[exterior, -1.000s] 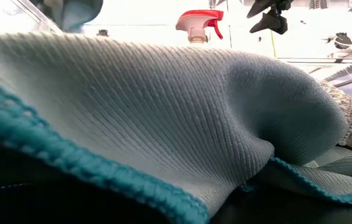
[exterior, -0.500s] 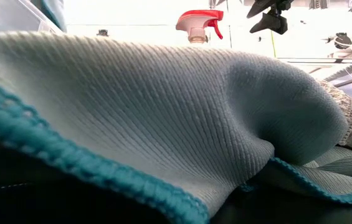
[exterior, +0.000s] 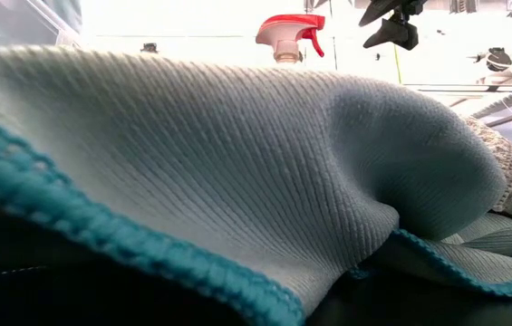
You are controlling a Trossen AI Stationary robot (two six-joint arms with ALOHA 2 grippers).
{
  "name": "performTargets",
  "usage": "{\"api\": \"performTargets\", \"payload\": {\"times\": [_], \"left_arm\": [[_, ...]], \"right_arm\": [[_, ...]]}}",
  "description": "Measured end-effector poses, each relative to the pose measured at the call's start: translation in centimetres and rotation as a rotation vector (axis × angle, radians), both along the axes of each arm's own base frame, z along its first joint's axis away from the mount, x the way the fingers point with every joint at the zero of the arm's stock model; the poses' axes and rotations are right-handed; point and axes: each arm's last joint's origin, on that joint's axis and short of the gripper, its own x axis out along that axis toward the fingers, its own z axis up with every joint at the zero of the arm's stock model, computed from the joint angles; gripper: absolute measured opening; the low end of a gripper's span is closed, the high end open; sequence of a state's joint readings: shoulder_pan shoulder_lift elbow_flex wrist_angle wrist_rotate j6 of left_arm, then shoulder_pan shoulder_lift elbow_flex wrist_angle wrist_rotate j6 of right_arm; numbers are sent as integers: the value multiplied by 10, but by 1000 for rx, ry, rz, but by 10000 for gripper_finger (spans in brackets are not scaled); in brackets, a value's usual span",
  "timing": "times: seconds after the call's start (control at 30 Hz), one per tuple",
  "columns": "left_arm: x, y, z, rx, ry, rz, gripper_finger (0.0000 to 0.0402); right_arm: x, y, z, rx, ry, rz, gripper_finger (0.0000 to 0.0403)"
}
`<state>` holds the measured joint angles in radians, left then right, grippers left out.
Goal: Sort microfiber towel by color & place in baskets
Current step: Put the blue towel into the bottom transparent bin
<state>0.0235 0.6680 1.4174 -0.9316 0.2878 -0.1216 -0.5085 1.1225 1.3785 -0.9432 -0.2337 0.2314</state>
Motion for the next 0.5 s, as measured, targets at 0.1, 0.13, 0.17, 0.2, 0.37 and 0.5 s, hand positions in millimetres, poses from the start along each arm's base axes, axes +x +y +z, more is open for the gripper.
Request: {"api": "performTargets", "payload": {"times": [0.1,0.13,0.17,0.2,0.37,0.5], "left_arm": [[0,-1,0,-18,0,-22,1],[0,-1,1,-28,-5,-33,1],[0,-2,2,-36,-14,-49,1],[0,-2,4,-44,-28,-72,1],[-1,-7,14,-182,-77,-242,1],[-3,-9,20,-271,-89,-345,1]], "right_arm": [[0,0,0,0,0,0,219],[0,0,0,0,0,0,219],[0,0,0,0,0,0,219],[0,0,0,0,0,0,219],[0,0,0,0,0,0,219],[0,0,0,0,0,0,219]]}}
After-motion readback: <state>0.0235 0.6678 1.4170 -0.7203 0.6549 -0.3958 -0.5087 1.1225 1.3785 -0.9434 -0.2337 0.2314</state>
